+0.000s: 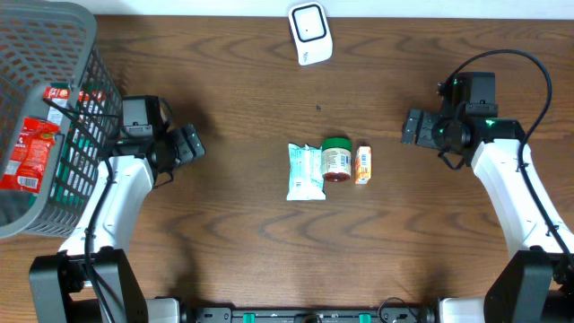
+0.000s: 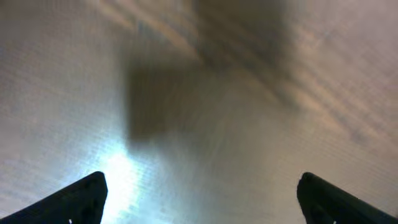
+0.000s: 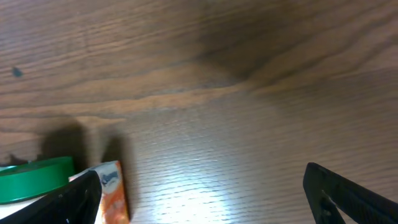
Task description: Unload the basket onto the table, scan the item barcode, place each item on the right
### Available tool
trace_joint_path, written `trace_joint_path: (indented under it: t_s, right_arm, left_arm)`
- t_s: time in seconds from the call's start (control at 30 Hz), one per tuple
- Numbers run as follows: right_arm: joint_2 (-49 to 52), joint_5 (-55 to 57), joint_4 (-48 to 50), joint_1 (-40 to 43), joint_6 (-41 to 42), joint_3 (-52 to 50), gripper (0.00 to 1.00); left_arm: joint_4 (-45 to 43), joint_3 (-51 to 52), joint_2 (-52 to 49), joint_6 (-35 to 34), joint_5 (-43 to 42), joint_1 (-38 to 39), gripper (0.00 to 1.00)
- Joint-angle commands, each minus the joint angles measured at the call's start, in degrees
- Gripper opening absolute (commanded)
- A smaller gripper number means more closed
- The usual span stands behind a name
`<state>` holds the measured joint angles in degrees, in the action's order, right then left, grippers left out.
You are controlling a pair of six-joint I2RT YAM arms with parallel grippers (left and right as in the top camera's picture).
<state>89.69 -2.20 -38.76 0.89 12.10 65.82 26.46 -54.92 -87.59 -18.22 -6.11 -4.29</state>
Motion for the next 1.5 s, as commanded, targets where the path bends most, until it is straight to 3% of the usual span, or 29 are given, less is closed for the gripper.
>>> trace_joint_path:
  t_s: [0.0,0.13,0.17,0.3,0.43,0.53,0.67,0.7,0.83,1.17,1.37,1.47]
  right_arm:
    - [-0.9,2.3,-0.1,0.2,-0.6,0.7,0.99]
    - [-0.9,2.3,-0.1,0.2,-0.6,0.7,0.99]
    - [-0.9,2.3,-0.1,0.2,-0.6,0.7,0.99]
    - [-0.9,2.3,-0.1,0.2,-0.6,0.7,0.99]
    - [-0.9,2.3,0.0,0.2,-0.6,0.7,0.99]
    - [-0.9,2.3,-0.1,0.2,-0.6,0.7,0.99]
    - [-0.9,2.3,-0.1,0.2,-0.6,0.7,0.99]
    - [-0.9,2.3,0.0,0.2,-0.6,0.7,0.99]
    - [-0.9,2.3,-0.1,0.2,-0.6,0.7,0.99]
    - [-0.9,2.3,-0.1,0.2,-0.6,0.7,0.99]
    - [-0.9,2.3,-0.1,0.2,-0.6,0.7,0.99]
    - [-0.9,2.3,0.0,0.2,-0.6,0.7,0.99]
  left_arm:
    - [-0.2,-0.7,0.5,-0.1,-3.4,-0.2,1.00]
    - [-0.1,-1.6,1.0,0.3,-10.1,0.2,0.73]
    - [0.6,-2.5,1.4,0.3,-10.1,0.5,0.71]
    - [9.9,-11.5,3.5,0.9,-9.6,1.4,0.71]
    - [24.0,-27.8,3.7,3.7,-4.2,1.7,0.71]
    - [30.8,-40.3,3.7,5.9,5.7,1.7,0.71]
    - [31.3,-49.2,3.8,7.1,20.2,0.6,0.70]
    - [30.3,-50.8,3.8,7.6,23.9,-0.8,0.74]
    - [27.9,-51.0,3.3,10.1,28.8,-7.1,0.85]
    - [27.2,-48.3,-3.3,10.1,31.2,-24.8,0.85]
    - [29.9,-47.5,-13.0,14.5,30.8,-28.2,0.86]
    - [29.2,-47.5,-19.7,20.8,29.7,-28.2,0.87]
